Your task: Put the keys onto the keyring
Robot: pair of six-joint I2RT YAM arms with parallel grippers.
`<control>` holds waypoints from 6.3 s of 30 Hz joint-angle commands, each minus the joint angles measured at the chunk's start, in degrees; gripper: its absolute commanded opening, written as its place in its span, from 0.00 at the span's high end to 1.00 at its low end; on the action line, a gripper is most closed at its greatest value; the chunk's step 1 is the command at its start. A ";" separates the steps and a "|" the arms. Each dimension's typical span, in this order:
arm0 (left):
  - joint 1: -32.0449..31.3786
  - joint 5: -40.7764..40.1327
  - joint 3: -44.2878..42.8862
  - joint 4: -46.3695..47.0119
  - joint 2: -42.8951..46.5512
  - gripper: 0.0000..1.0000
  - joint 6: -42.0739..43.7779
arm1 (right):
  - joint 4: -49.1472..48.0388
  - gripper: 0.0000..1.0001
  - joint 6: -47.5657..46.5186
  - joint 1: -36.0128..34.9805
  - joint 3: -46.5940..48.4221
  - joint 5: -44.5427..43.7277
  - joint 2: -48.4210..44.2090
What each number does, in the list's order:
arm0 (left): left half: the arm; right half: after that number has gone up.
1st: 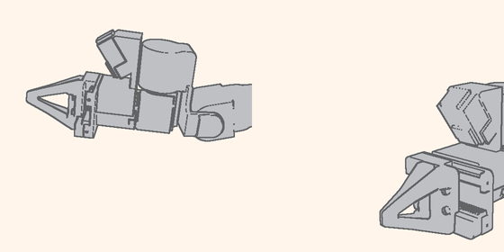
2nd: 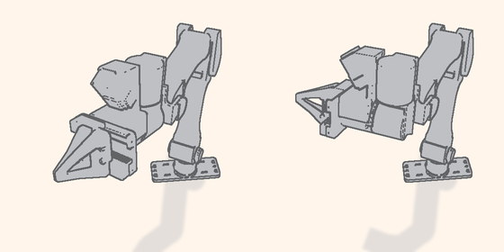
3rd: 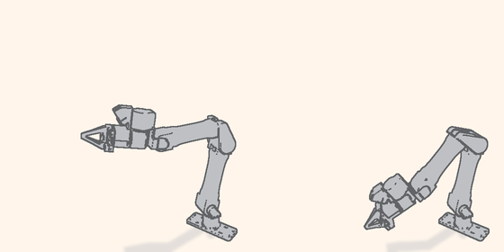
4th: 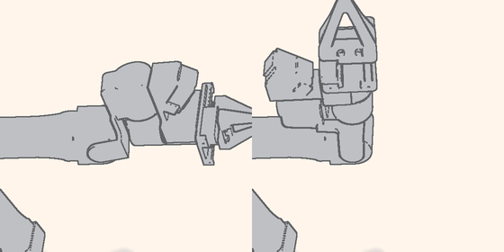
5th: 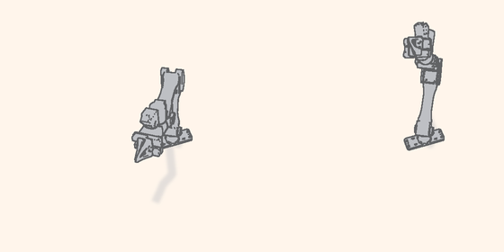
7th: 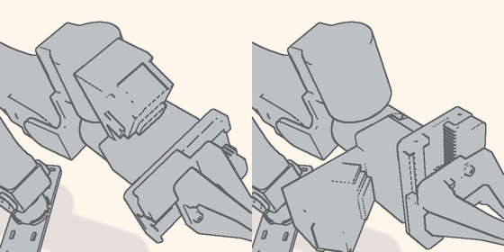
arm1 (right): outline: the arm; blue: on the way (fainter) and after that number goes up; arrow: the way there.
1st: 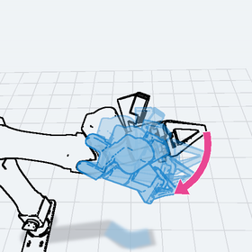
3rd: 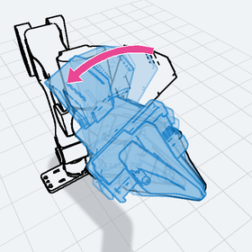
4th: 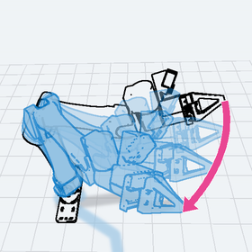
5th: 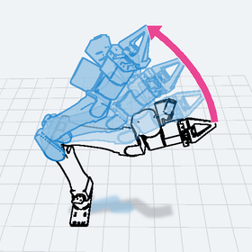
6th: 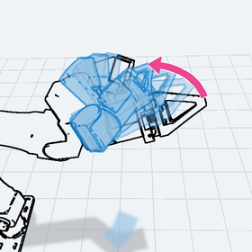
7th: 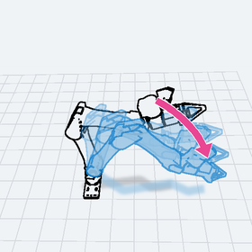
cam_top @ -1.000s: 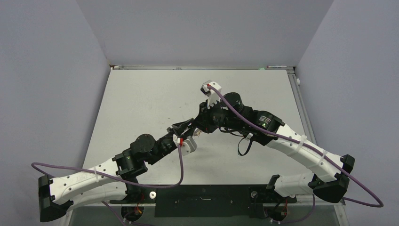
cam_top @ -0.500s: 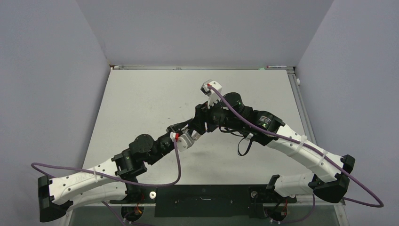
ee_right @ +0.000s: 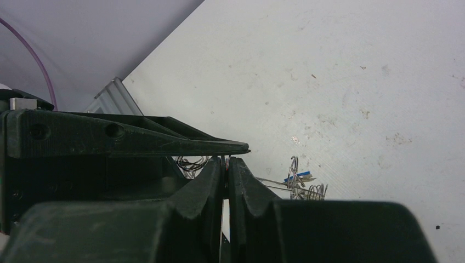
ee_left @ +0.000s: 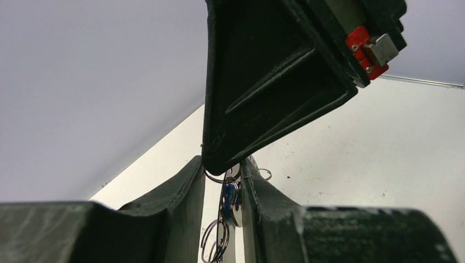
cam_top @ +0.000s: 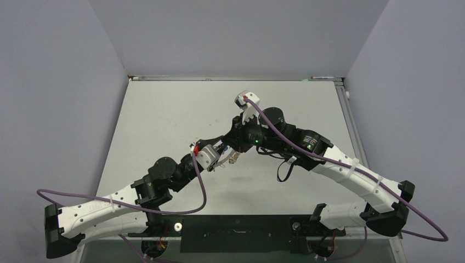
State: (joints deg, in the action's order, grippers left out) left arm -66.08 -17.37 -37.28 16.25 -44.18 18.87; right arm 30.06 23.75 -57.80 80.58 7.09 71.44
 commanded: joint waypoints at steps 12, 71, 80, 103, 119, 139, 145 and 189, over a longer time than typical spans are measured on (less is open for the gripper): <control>-0.54 6.51 6.53 3.08 9.19 0.20 5.19 | -1.76 0.95 0.56 -0.05 4.57 -1.31 0.17; -0.54 -2.78 6.92 19.16 0.54 0.72 -2.29 | -3.24 0.95 1.65 -0.20 2.76 0.67 -0.51; -0.45 0.83 7.26 14.59 5.25 1.00 -0.67 | -2.67 0.95 1.13 -0.21 2.98 0.62 -0.88; 1.40 25.75 -6.71 -20.51 10.53 1.00 7.28 | -1.02 0.95 -23.28 0.38 2.59 41.94 -3.39; 1.05 17.82 -0.45 -15.50 15.05 1.00 22.69 | -3.62 0.95 -3.01 14.48 2.27 36.84 2.88; 2.05 5.64 6.36 2.76 10.51 0.97 4.11 | -15.75 0.95 -4.87 3.27 -4.63 14.75 -0.31; 2.76 5.31 7.97 7.49 10.03 0.93 1.36 | -20.00 0.95 -3.45 2.59 -9.22 10.36 -1.66; 2.98 27.58 -11.05 -30.01 10.09 0.67 7.92 | -35.48 0.95 -15.03 2.38 -24.59 34.12 -15.52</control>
State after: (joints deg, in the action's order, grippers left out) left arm -63.16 7.99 -45.87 -13.52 -32.80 26.35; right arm 2.35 10.04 -54.85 55.79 36.69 57.74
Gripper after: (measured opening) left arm 0.327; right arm 0.057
